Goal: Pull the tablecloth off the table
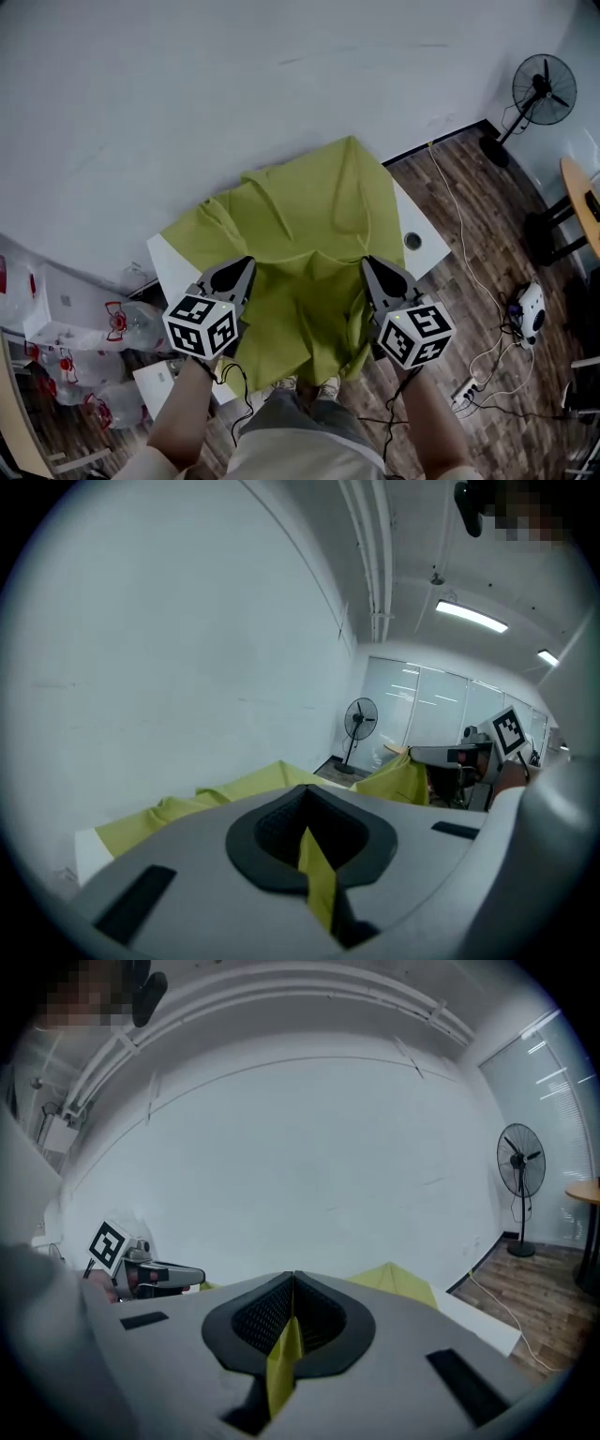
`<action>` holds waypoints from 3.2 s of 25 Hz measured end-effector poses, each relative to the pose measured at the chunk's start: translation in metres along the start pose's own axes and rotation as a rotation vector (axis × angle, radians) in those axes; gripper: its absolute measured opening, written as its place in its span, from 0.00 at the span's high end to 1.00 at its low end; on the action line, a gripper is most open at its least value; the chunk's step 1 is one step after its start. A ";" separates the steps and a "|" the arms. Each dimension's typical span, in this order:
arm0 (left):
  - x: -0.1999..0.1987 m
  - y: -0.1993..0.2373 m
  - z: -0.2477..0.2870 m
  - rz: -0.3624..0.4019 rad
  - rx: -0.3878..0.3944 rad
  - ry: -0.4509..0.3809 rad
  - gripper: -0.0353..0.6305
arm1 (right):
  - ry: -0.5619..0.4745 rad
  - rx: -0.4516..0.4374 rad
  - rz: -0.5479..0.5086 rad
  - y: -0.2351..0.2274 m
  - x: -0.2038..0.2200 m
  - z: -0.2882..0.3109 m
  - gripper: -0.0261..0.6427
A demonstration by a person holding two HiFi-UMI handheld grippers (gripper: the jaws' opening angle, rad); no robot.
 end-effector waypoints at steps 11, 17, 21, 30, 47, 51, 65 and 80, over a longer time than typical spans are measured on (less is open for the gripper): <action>-0.141 -0.033 -0.060 0.161 0.019 -0.283 0.92 | -0.315 -0.041 -0.127 0.045 -0.141 -0.087 0.92; -0.194 -0.063 -0.095 0.249 0.029 -0.384 0.92 | -0.417 -0.041 -0.191 0.064 -0.190 -0.138 0.92; -0.218 -0.079 -0.118 0.305 0.024 -0.435 0.92 | -0.478 -0.050 -0.219 0.078 -0.209 -0.170 0.92; -0.237 -0.095 -0.145 0.361 0.014 -0.476 0.92 | -0.525 -0.072 -0.296 0.103 -0.223 -0.207 0.92; -0.179 -0.097 -0.134 0.326 -0.010 -0.320 0.92 | -0.325 -0.043 -0.239 0.069 -0.155 -0.195 0.92; -0.160 -0.097 -0.128 0.317 -0.010 -0.275 0.92 | -0.289 -0.041 -0.214 0.064 -0.137 -0.193 0.92; -0.099 -0.098 -0.109 0.250 0.012 -0.143 0.92 | -0.160 0.008 -0.148 0.041 -0.081 -0.181 0.92; -0.082 -0.093 -0.100 0.204 0.006 -0.128 0.92 | -0.112 0.021 -0.122 0.031 -0.063 -0.174 0.92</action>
Point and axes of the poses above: the fingertips, and each gripper's own axes: z forward along the fingers, y to its left, x out of its underside, the point moved 6 cm from there along -z, backward along the fingers, and after that the axes turned 5 degrees about z, right-handed, at the moved point
